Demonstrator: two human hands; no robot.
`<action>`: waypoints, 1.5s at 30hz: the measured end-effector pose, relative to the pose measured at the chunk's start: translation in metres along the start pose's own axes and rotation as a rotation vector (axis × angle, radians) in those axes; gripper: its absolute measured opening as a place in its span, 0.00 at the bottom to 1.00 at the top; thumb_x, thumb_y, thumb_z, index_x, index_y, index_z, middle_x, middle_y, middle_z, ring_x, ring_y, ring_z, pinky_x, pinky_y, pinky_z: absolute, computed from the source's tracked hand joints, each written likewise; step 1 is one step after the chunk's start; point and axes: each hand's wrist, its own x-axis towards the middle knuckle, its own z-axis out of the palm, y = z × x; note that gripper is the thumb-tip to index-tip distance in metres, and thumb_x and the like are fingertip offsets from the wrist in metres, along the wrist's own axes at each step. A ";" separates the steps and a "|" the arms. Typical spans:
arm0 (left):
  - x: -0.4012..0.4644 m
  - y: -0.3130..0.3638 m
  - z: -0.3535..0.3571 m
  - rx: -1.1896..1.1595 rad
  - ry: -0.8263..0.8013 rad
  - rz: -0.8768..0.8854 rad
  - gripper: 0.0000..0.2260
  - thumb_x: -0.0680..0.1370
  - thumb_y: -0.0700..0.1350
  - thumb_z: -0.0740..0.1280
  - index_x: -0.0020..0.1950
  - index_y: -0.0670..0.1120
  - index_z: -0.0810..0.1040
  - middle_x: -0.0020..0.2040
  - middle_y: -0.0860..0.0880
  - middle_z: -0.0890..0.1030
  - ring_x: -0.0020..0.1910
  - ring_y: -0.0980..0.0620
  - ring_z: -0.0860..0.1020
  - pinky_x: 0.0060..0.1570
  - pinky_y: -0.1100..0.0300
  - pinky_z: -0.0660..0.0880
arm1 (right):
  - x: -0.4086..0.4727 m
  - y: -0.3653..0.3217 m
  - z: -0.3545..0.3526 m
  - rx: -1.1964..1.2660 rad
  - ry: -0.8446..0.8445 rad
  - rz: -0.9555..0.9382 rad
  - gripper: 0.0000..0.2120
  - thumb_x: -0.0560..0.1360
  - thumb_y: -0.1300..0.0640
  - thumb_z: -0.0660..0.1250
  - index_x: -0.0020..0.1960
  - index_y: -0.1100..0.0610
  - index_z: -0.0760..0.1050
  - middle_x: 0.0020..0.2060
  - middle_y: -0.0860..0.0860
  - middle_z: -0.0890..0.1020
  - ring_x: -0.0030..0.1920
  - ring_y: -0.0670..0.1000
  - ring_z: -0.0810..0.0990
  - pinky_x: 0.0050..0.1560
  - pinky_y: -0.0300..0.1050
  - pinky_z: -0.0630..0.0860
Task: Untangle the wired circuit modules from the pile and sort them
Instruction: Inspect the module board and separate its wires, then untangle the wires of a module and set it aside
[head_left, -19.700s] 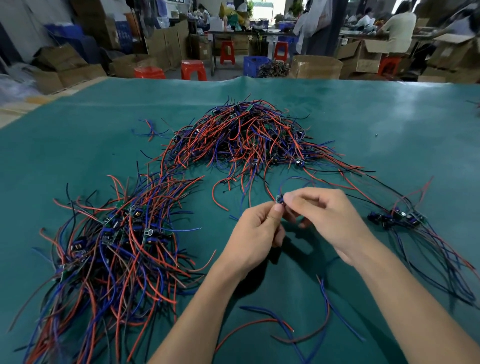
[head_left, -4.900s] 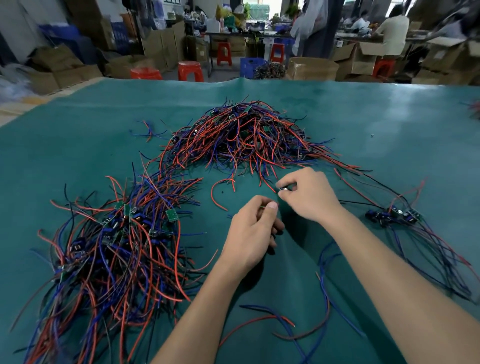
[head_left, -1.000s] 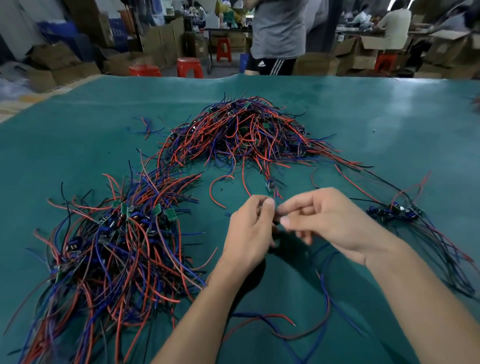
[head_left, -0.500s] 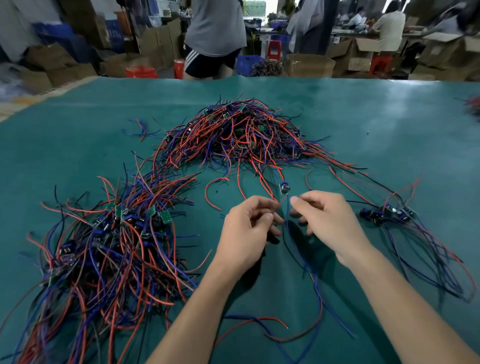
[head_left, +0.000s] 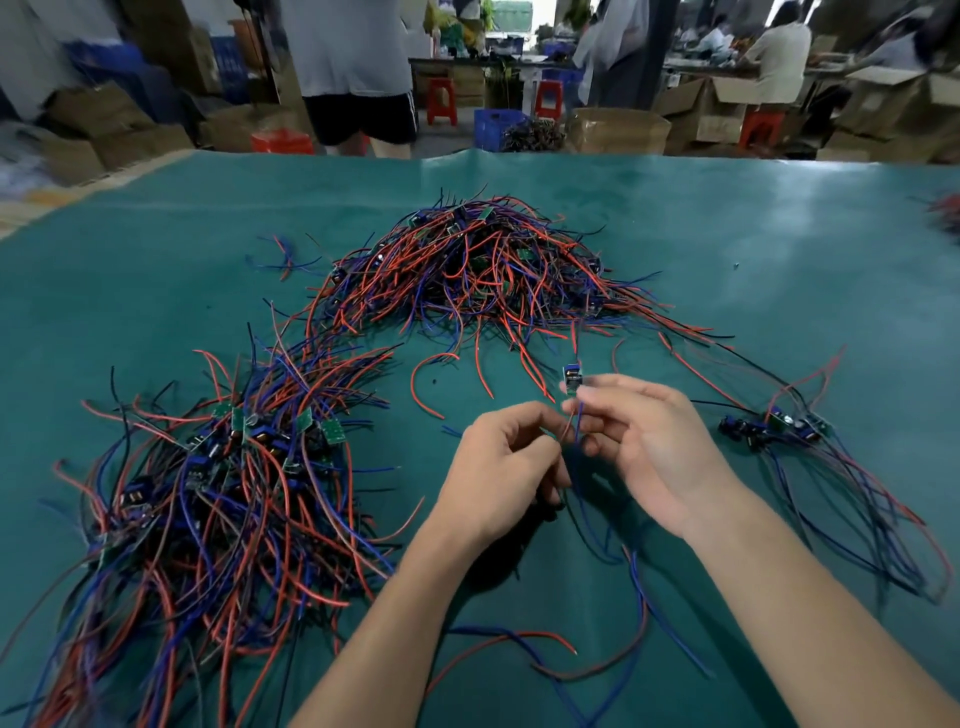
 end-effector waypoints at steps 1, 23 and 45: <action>0.000 0.000 0.000 0.009 -0.001 0.000 0.10 0.71 0.34 0.60 0.41 0.44 0.80 0.28 0.46 0.79 0.23 0.50 0.74 0.24 0.68 0.68 | 0.001 -0.001 -0.001 0.008 0.009 0.021 0.03 0.77 0.63 0.69 0.48 0.61 0.81 0.35 0.57 0.84 0.30 0.50 0.79 0.28 0.38 0.74; 0.001 -0.004 -0.003 -0.072 0.043 0.019 0.07 0.80 0.39 0.68 0.42 0.46 0.80 0.31 0.51 0.80 0.27 0.56 0.75 0.27 0.66 0.70 | -0.004 0.013 0.010 0.023 -0.001 -0.051 0.08 0.68 0.57 0.75 0.43 0.61 0.88 0.32 0.56 0.82 0.29 0.50 0.78 0.30 0.42 0.76; 0.004 -0.008 -0.001 0.023 0.117 -0.010 0.09 0.82 0.40 0.63 0.43 0.44 0.77 0.29 0.53 0.77 0.27 0.56 0.73 0.27 0.67 0.69 | 0.019 -0.017 -0.056 -0.264 0.637 -0.346 0.10 0.80 0.55 0.69 0.40 0.53 0.81 0.33 0.49 0.80 0.24 0.43 0.71 0.24 0.39 0.66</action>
